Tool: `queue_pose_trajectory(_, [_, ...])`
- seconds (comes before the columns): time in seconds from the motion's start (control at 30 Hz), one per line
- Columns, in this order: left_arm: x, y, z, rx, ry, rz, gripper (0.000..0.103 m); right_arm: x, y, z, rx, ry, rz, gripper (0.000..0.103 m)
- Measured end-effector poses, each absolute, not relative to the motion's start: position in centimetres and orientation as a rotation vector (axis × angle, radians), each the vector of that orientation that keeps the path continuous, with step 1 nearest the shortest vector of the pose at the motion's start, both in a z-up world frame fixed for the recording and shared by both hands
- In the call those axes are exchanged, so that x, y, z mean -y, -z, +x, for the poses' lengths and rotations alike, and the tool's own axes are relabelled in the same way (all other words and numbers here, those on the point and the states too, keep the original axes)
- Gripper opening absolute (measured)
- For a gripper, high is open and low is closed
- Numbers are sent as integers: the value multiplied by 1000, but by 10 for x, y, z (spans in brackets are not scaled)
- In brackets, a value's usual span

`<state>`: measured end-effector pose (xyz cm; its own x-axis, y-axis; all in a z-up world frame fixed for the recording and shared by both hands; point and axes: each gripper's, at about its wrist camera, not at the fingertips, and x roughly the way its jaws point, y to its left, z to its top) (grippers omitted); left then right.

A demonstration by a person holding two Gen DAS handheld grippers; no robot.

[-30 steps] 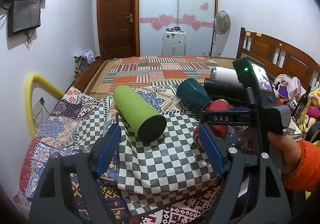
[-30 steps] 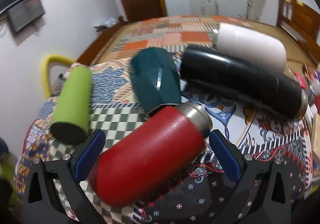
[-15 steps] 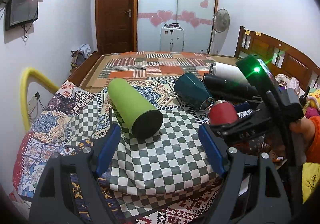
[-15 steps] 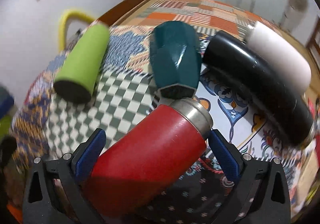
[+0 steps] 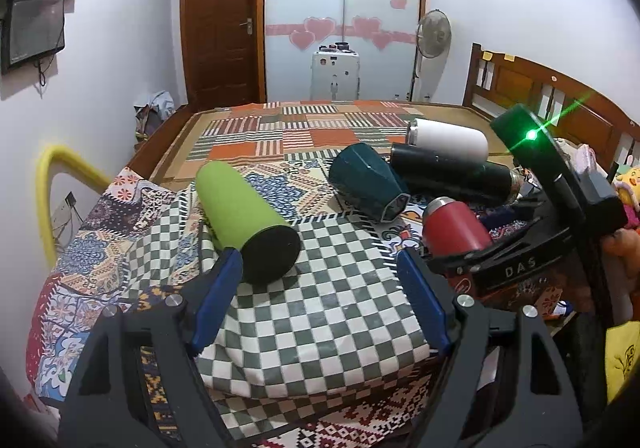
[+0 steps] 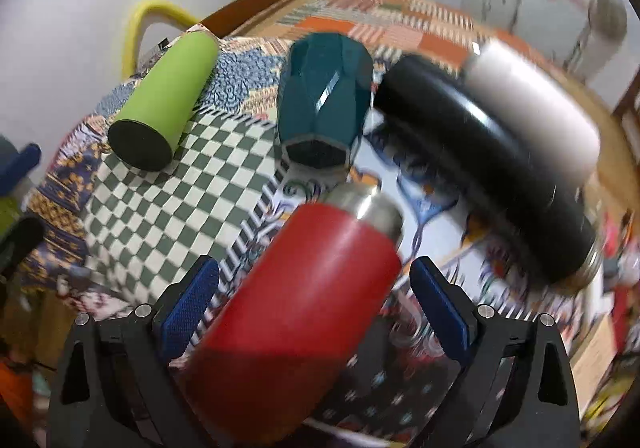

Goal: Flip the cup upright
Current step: 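Close the right gripper around the red thermos body, then rotate the red thermos with the right gripper so its opening points up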

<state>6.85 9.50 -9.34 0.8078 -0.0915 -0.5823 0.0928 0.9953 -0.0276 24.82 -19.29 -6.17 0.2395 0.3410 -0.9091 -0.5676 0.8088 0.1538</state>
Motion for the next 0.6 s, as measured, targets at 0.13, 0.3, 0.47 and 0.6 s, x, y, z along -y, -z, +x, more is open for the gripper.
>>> queue_pose_trajectory(0.13, [-87,94,71,-620,107,8,80,198,72,250,-1233,-662,-153,85])
queue_pose_trajectory(0.3, [-77,93,70,-613,108,23,80,200,72,254,-1222,-695,-92,72])
queue_pose_trajectory(0.47, [-76,88,65,-583,113,-9,80,198,69,256,-1205,-739,-79,63])
queue_pose_trajectory(0.6, [-76,84,65,-578,111,-25,80,207,61,251,-1152,-742,-57,62])
